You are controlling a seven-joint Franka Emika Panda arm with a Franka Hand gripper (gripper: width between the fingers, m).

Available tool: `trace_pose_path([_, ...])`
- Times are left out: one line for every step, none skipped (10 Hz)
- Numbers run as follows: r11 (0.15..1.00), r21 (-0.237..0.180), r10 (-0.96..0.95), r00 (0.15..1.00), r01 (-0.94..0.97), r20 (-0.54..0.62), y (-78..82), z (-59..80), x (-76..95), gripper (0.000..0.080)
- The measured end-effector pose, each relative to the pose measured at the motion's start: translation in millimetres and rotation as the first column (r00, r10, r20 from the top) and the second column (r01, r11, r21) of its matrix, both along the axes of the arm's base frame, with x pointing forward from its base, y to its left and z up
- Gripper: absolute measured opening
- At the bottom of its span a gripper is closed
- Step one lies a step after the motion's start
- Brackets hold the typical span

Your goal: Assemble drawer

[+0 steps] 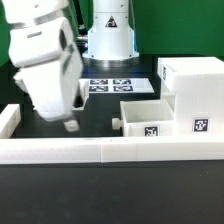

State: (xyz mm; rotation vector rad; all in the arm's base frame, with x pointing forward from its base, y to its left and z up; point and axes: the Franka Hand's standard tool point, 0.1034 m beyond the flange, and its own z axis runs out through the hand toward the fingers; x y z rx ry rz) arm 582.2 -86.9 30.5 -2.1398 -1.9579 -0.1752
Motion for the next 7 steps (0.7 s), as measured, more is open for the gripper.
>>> trace_pose_path([1.000,0.008,-0.009,1.000,0.009,-0.008,11.8,-3.9,2.4,0.0649])
trace_pose_path([0.999,0.012,-0.037,0.999,0.038,-0.021,22.0,-6.1,4.3,0.0649])
trace_pose_path([0.999,0.015,-0.039,0.999,0.039,-0.026,30.3,-7.5,4.8,0.0649])
trace_pose_path([0.999,0.015,-0.038,0.999,0.039,-0.026,28.9,-7.6,4.6,0.0649])
trace_pose_path([0.999,0.015,-0.040,0.999,0.041,-0.026,28.1,-7.8,4.4,0.0649])
trace_pose_path([0.999,0.015,-0.040,0.999,0.040,-0.027,28.3,-7.9,4.3,0.0649])
trace_pose_path([0.999,0.015,-0.040,0.999,0.041,-0.027,28.0,-8.1,4.2,0.0649])
